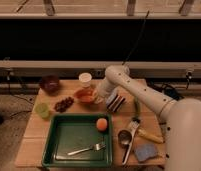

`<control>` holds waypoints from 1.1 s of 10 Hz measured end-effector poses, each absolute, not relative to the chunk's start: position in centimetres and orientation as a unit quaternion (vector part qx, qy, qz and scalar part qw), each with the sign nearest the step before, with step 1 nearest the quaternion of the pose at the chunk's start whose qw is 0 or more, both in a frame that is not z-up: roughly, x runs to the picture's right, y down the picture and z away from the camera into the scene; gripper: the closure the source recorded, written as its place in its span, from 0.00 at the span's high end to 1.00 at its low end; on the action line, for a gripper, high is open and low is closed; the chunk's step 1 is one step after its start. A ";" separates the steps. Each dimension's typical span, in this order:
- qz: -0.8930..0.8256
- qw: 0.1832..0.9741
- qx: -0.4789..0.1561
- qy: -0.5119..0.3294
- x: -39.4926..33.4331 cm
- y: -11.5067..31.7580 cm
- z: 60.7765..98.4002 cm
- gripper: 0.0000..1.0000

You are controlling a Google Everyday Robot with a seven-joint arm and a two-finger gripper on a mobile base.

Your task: Stack bowls on top of each other

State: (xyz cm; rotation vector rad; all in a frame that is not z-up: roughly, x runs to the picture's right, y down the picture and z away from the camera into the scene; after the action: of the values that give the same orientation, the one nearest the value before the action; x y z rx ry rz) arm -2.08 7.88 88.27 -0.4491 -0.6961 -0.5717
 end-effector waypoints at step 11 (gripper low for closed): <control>-0.380 0.822 -0.152 -0.395 -12.2 1.6 84.7 0.00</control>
State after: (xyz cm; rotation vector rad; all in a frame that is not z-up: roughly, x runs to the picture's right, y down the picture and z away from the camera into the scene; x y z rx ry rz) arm -12.16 1.63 84.74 -0.3238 -0.8398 -0.8087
